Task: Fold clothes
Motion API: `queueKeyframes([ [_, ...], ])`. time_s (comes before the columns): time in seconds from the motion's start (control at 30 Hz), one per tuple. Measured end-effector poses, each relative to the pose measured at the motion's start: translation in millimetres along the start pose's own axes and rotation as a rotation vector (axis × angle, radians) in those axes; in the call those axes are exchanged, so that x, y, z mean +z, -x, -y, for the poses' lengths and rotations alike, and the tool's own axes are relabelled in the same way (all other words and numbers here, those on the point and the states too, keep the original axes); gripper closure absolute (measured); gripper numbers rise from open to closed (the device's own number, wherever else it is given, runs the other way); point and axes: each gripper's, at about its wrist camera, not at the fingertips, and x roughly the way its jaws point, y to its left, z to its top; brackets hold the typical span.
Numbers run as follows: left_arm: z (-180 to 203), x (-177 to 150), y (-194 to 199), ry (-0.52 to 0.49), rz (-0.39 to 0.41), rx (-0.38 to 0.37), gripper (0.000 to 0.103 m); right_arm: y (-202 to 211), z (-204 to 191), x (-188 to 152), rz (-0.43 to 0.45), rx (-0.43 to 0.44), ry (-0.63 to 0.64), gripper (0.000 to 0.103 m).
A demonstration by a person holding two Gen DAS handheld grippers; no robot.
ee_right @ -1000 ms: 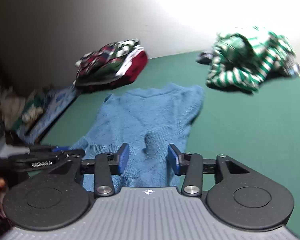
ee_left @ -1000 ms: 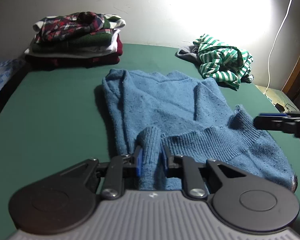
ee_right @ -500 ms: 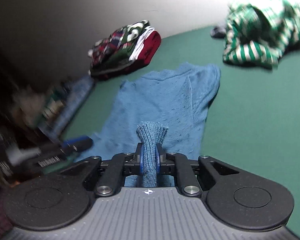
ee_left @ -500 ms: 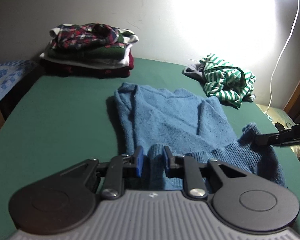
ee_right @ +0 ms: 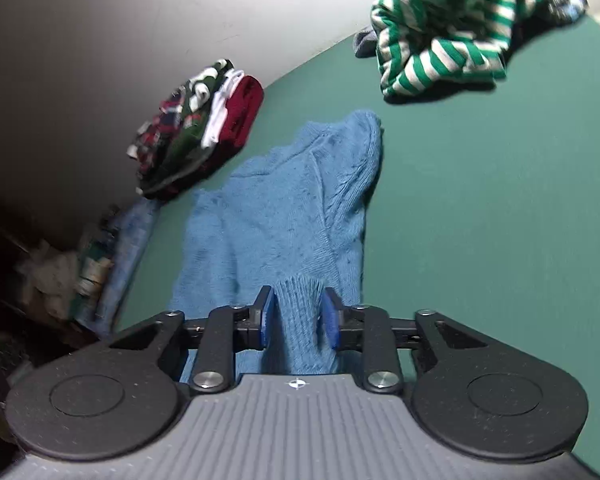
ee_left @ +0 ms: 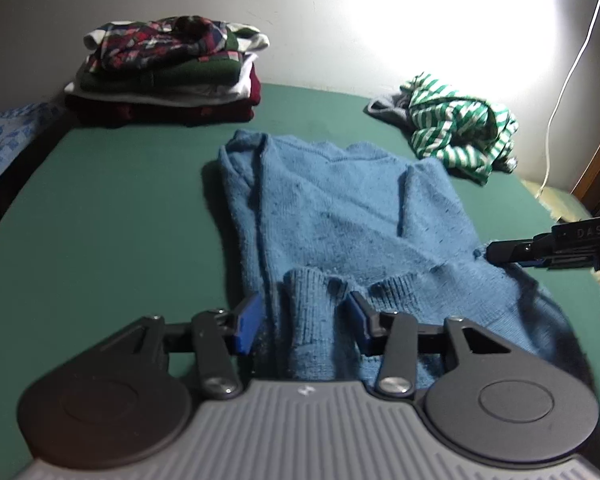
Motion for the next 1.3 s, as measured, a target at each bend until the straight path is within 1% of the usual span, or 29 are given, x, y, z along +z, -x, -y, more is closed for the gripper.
queueKeyframes([
  [0.03, 1, 1, -2, -0.015, 0.006, 0.015, 0.055, -5, -6, 0, 0.003, -0.049, 0.058, 0.085],
  [0.13, 3, 3, -3, -0.052, 0.019, 0.049, 0.051, -5, -14, -3, 0.023, -0.098, 0.166, 0.085],
  [0.17, 3, 3, -3, -0.062, 0.021, 0.056, 0.051, -2, -15, -4, 0.031, -0.117, 0.195, 0.084],
  [0.2, 4, 4, -1, -0.072, 0.023, 0.064, 0.051, 5, -17, -5, 0.047, -0.134, 0.218, 0.080],
  [0.23, 4, 5, 3, -0.083, 0.028, 0.074, 0.051, 13, -19, -7, 0.068, -0.149, 0.238, 0.078],
  [0.3, 5, 6, 14, -0.105, 0.055, 0.099, 0.054, 30, -26, -12, 0.111, -0.184, 0.292, 0.077],
  [0.37, 5, 8, 31, -0.114, 0.088, 0.117, 0.060, 44, -42, -22, 0.149, -0.216, 0.373, 0.077],
  [0.4, 6, 8, 40, -0.111, 0.104, 0.115, 0.060, 50, -51, -29, 0.153, -0.211, 0.410, 0.077],
  [0.47, 11, 8, 59, -0.103, 0.128, 0.086, 0.060, 57, -65, -45, 0.160, -0.201, 0.469, 0.077],
  [0.53, 20, 5, 74, -0.109, 0.139, 0.027, 0.060, 54, -71, -56, 0.156, -0.207, 0.508, 0.077],
  [0.57, 27, 3, 77, -0.122, 0.132, -0.007, 0.060, 49, -71, -60, 0.143, -0.210, 0.515, 0.077],
  [0.63, 40, -6, 73, -0.148, 0.095, -0.063, 0.060, 38, -72, -67, 0.116, -0.216, 0.529, 0.077],
  [0.67, 44, -11, 67, -0.158, 0.070, -0.074, 0.058, 32, -71, -69, 0.102, -0.212, 0.518, 0.077],
  [0.73, 50, -22, 52, -0.174, 0.014, -0.049, 0.058, 21, -69, -70, 0.086, -0.209, 0.484, 0.078],
  [0.77, 50, -27, 46, -0.179, 0.000, -0.035, 0.058, 16, -68, -70, 0.083, -0.213, 0.475, 0.077],
  [0.83, 47, -37, 42, -0.181, -0.005, -0.016, 0.056, 10, -68, -71, 0.095, -0.216, 0.473, 0.077],
  [0.97, 39, -40, 46, -0.162, 0.004, -0.032, 0.055, 7, -75, -77, 0.116, -0.215, 0.511, 0.073],
  [1.03, 40, -37, 48, -0.168, 0.000, -0.027, 0.055, 10, -76, -77, 0.120, -0.220, 0.514, 0.074],
  [1.07, 40, -36, 50, -0.174, -0.001, -0.023, 0.055, 17, -75, -77, 0.133, -0.219, 0.496, 0.076],
  [1.1, 41, -33, 52, -0.175, 0.002, -0.022, 0.057, 26, -74, -77, 0.152, -0.216, 0.473, 0.076],
  [1.13, 41, -30, 57, -0.170, 0.017, -0.028, 0.057, 36, -74, -79, 0.169, -0.217, 0.466, 0.075],
  [1.17, 42, -28, 62, -0.165, 0.036, -0.035, 0.055, 47, -74, -82, 0.185, -0.220, 0.466, 0.075],
  [1.2, 43, -27, 63, -0.162, 0.046, -0.035, 0.053, 54, -74, -86, 0.186, -0.225, 0.469, 0.075],
  [1.3, 45, -32, 51, -0.171, 0.028, -0.008, 0.053, 68, -74, -102, 0.162, -0.239, 0.481, 0.075],
])
